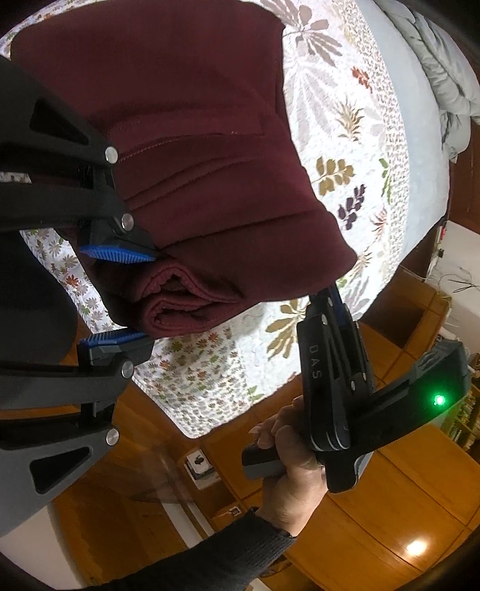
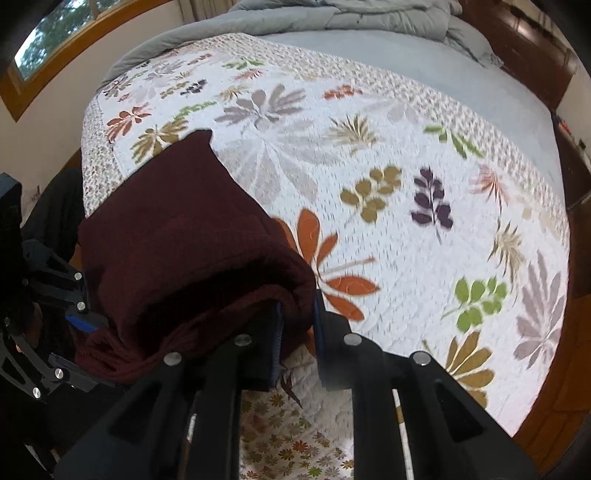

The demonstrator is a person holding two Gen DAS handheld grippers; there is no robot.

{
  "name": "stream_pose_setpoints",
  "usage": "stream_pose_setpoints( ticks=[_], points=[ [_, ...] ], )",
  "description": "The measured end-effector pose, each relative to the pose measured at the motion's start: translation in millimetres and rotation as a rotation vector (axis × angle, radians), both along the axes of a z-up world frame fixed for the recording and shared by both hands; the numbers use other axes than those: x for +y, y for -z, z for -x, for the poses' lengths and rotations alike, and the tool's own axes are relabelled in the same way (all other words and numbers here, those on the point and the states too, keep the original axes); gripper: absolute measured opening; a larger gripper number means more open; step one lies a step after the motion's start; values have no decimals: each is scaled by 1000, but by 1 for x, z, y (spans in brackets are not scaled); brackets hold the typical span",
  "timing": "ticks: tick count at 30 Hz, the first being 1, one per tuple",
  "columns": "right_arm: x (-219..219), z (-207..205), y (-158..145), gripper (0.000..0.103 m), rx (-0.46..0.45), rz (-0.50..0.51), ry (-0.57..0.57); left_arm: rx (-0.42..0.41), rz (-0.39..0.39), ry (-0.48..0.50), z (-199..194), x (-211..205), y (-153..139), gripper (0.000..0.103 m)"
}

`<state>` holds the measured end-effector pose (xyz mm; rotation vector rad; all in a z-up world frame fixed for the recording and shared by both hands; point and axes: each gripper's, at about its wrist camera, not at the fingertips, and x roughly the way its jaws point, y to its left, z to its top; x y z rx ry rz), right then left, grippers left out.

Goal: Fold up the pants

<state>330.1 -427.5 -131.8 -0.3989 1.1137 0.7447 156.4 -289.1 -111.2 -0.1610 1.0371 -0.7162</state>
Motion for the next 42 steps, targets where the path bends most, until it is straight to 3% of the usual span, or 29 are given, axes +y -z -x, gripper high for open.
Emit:
stream_pose_setpoints(
  ticks=[3,5,7,8,11,13,14,16,18,22,25,27,30,31,32,33,37,38,41,42],
  points=[
    [-15,0,13,24,29,-21,57,15,5,7,-1,-4,9,34],
    [-30,-1,18,30,51,-54,133,17,40,21,-1,-3,11,52],
    [-51,1,21,69,104,-129,258,37,123,55,0,1,11,62],
    [-71,3,26,77,171,-216,376,49,154,66,1,4,11,67],
    [-112,17,40,79,322,-445,604,54,229,100,11,21,4,72],
    [-132,32,49,84,390,-607,717,35,265,89,16,43,-3,75],
    [-141,44,59,85,443,-742,769,29,284,71,16,56,-6,77],
    [-143,57,71,91,491,-852,817,27,318,2,14,92,-9,79],
    [-130,69,85,92,532,-911,834,46,299,-100,5,130,-3,80],
    [-93,74,106,92,616,-869,819,72,212,-259,-8,190,14,80],
    [-71,69,91,90,531,-795,771,68,197,-322,-8,220,20,80],
    [-55,64,75,79,495,-759,714,75,191,-347,-9,230,26,80],
    [-32,56,69,66,487,-617,681,95,201,-364,-14,233,37,80],
    [-28,53,70,44,489,-590,685,100,207,-365,-11,236,39,80],
    [-25,50,67,31,478,-554,693,103,213,-365,-12,237,41,80],
    [-24,51,62,24,472,-576,682,105,231,-363,-11,239,42,80],
    [-13,68,22,22,319,-595,594,73,276,-350,-9,241,39,80],
    [-18,71,28,22,322,-588,608,64,282,-345,-11,241,40,80],
    [-34,74,86,25,398,-521,720,72,305,-344,-19,242,41,80],
    [-37,75,93,29,399,-569,725,68,318,-340,-24,242,39,80]
  ],
)
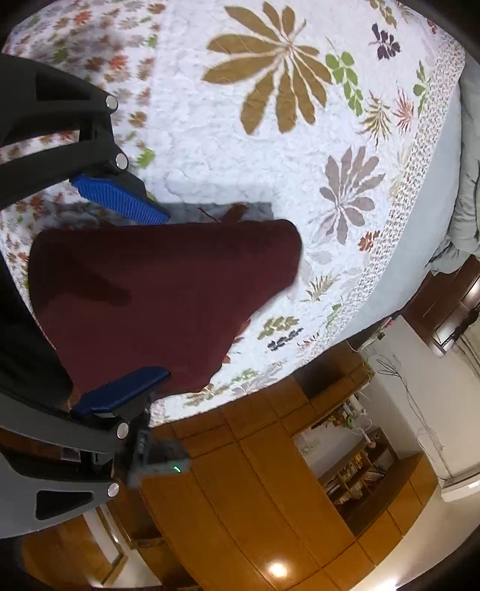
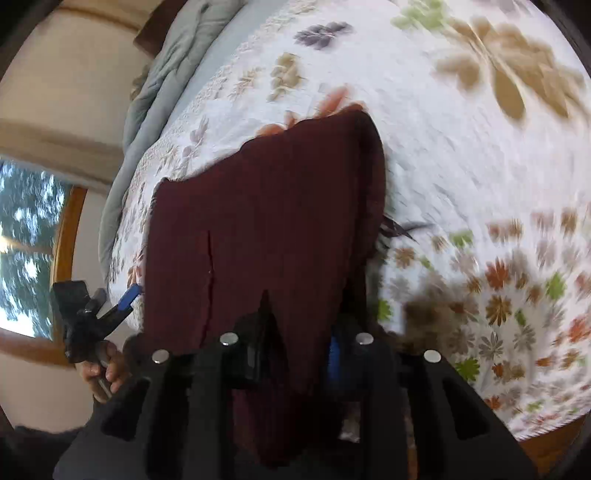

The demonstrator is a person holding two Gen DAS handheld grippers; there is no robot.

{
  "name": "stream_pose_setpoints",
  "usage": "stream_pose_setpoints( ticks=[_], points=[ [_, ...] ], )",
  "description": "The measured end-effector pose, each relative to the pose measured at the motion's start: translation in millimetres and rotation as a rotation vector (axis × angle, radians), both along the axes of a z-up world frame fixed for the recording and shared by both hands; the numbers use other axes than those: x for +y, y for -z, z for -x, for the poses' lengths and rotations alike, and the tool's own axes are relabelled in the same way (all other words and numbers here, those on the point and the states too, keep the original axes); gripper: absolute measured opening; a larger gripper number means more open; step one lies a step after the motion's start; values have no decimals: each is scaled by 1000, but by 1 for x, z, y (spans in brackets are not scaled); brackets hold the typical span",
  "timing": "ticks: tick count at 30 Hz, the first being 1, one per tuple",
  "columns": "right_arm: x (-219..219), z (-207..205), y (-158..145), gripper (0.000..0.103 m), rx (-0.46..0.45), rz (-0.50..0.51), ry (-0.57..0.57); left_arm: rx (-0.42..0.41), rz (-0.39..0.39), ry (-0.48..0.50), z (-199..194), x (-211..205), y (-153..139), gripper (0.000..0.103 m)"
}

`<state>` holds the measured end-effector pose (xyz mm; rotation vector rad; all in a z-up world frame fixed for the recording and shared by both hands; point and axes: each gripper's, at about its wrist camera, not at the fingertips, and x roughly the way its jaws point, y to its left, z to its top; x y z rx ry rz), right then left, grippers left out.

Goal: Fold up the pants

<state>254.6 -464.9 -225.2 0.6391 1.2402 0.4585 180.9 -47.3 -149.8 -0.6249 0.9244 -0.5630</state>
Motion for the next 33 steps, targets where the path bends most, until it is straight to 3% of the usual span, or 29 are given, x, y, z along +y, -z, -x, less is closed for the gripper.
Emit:
stream_pose_setpoints(
  ticks=[4,8,10,15,17,18,20,21,22,24,26,29,31,33],
  points=[
    [-1,0,-14,49,-47,-40,8,-61,58,15,-21,1,-20,80],
    [-31,-7,-31,49,-66,-19,75,-55,187,36,-55,2,-29,80],
    [-44,-9,-45,49,-123,-44,121,-33,248,48,-68,2,-26,80],
    [-24,-45,-52,49,-174,-256,46,40,362,146,-106,-16,-8,80],
    [-17,-59,-41,49,-147,-339,39,68,367,193,-114,-25,2,80],
    [-17,-66,-30,48,-119,-363,27,77,316,188,-119,-27,10,80],
    [-24,-69,-9,32,-64,-317,40,92,255,188,-128,-26,25,79],
    [-30,-68,-1,7,-47,-314,48,109,252,181,-131,-25,33,79],
    [-38,-68,9,0,-21,-316,68,123,258,169,-133,-21,41,77],
    [-49,-63,25,0,10,-384,97,148,295,163,-136,-17,55,70],
    [-47,-59,18,0,-8,-358,89,159,315,150,-136,-14,60,70],
    [-44,-57,2,14,-30,-323,79,162,331,126,-132,-9,55,70],
    [-38,-48,-17,29,-56,-313,82,155,352,120,-123,-1,45,70],
    [-28,-32,-35,31,-90,-328,35,128,387,151,-104,1,32,70]
  ],
)
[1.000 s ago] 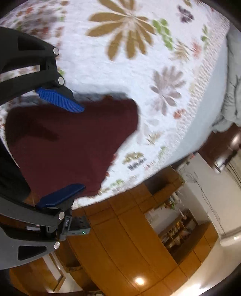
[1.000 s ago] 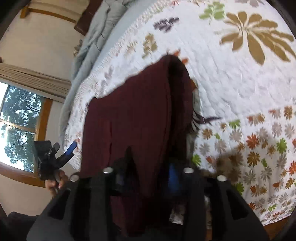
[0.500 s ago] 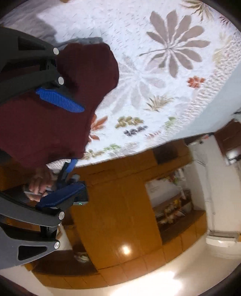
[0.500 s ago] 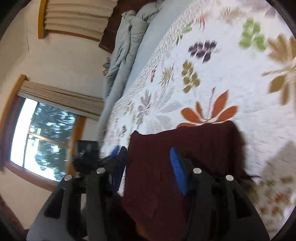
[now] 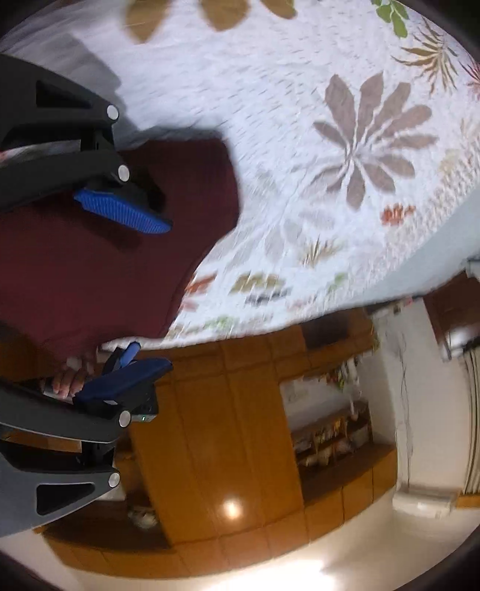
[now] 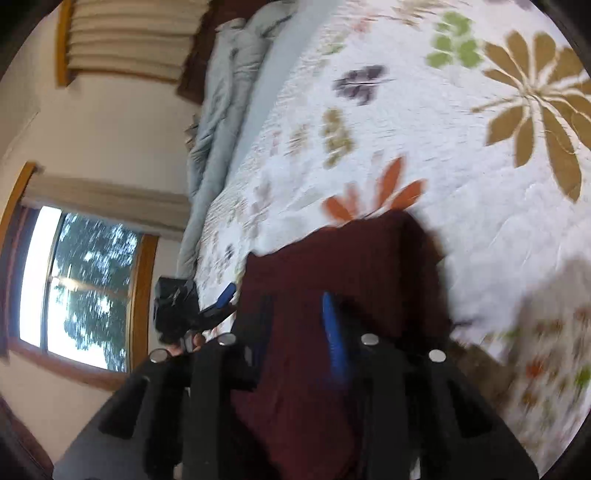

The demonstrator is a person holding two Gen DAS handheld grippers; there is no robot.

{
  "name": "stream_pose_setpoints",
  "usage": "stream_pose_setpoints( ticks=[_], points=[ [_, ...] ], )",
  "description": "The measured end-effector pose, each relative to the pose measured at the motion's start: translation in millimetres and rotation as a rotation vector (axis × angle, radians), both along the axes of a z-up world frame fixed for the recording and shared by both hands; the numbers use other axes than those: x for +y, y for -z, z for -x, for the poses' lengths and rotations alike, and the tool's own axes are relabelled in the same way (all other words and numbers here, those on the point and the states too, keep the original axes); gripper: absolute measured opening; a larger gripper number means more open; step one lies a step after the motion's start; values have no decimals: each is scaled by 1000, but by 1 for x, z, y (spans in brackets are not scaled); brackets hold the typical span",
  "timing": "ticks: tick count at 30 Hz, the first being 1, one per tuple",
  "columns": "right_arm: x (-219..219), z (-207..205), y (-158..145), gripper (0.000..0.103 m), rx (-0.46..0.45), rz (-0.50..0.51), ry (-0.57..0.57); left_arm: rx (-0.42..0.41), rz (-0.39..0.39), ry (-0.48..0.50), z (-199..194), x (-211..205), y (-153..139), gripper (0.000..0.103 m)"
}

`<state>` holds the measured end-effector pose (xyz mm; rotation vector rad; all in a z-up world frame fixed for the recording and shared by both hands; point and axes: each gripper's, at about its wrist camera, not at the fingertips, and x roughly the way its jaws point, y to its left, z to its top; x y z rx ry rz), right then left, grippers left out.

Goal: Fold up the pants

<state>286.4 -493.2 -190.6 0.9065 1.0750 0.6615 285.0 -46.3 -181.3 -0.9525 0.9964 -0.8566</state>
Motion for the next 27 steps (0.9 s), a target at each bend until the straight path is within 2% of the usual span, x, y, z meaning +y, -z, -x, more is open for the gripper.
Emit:
stream_pose_setpoints(
  ticks=[2,6,8,9,10,12,14,15,17,18,19,22,24,27],
  points=[
    [11,22,-13,39,-33,-13,-60,-33,35,49,25,-1,-11,71],
    [35,58,-10,40,-26,60,-175,-43,46,150,74,-14,-5,71],
    [32,66,3,28,0,103,-176,-30,10,162,84,-19,5,70],
    [25,69,11,11,19,105,-165,-8,-4,169,87,-22,15,70],
    [20,70,16,0,27,111,-156,1,-15,168,90,-23,23,70],
    [7,73,30,0,50,87,-128,27,-4,152,89,-21,37,63],
    [3,77,33,0,58,70,-109,39,18,141,89,-18,37,62],
    [5,78,27,0,49,96,-113,35,13,140,89,-18,35,62],
    [6,79,13,5,31,123,-116,20,4,149,91,-16,27,63],
    [6,73,4,16,16,134,-106,13,2,153,93,-15,24,64],
    [10,66,-2,32,1,147,-97,5,-3,152,95,-12,20,69],
    [12,48,-16,53,-39,141,-76,-8,-28,97,94,5,11,80],
    [24,32,-18,60,-43,126,-105,0,-34,50,91,17,8,83],
    [45,8,-9,60,-33,97,-138,7,-62,27,83,29,5,83]
  ],
)
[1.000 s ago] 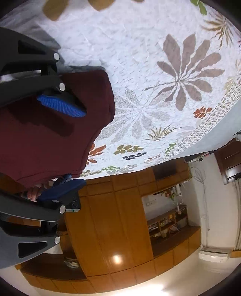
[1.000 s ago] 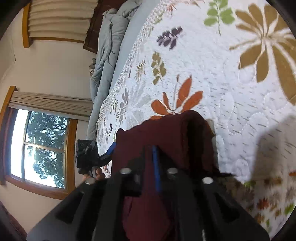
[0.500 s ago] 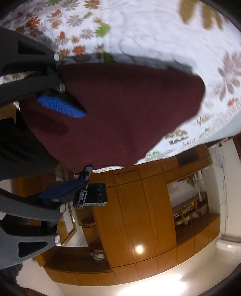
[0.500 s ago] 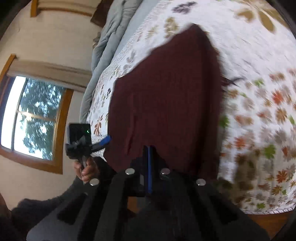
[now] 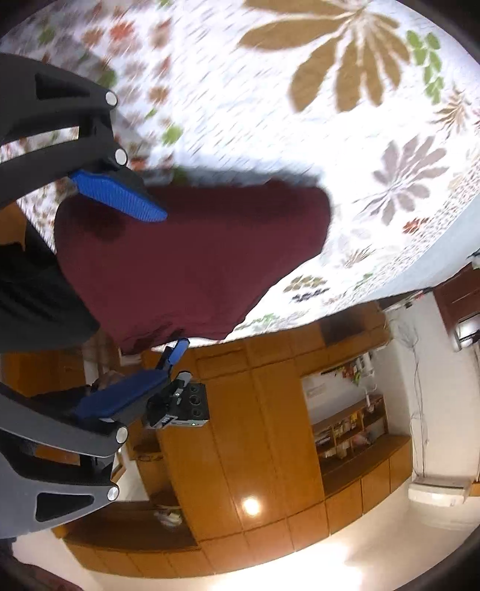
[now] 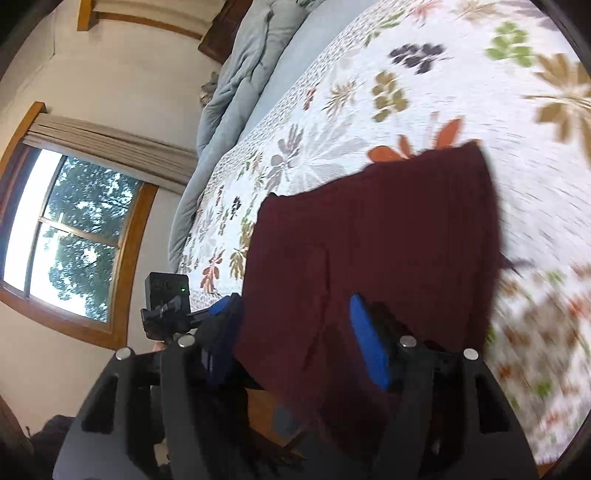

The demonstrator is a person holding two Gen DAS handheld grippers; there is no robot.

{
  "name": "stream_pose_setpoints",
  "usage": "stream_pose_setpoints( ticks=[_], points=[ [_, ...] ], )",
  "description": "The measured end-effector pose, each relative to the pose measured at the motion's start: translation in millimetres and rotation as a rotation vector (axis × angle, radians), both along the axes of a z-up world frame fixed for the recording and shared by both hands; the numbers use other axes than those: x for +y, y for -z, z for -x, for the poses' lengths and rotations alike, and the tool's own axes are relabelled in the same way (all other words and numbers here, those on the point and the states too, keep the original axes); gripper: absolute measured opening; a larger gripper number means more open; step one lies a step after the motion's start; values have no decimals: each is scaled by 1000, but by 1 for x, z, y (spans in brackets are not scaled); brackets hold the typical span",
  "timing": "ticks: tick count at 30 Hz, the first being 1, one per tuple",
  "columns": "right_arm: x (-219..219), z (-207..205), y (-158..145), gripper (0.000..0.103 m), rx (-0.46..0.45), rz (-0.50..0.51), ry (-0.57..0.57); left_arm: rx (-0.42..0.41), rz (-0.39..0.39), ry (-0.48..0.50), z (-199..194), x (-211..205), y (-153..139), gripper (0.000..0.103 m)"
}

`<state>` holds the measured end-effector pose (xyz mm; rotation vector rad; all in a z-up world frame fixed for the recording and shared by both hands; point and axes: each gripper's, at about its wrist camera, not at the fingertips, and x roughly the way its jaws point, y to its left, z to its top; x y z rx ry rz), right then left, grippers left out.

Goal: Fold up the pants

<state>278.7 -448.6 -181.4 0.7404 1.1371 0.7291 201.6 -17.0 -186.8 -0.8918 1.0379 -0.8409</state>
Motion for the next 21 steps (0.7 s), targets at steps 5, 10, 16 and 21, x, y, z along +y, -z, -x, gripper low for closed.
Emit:
stream_pose_setpoints(
  ticks=[5,10,16,21],
  points=[
    [-15,-12,31,16,81,25,4,24,-61,2,-13,12,6,83],
    [-80,16,29,88,77,-32,140,23,-93,67,-23,10,12,83],
    [-112,27,36,96,174,19,136,84,-84,161,-45,5,21,85],
    [-86,18,40,96,217,72,10,111,-57,176,-56,9,23,87]
  ],
)
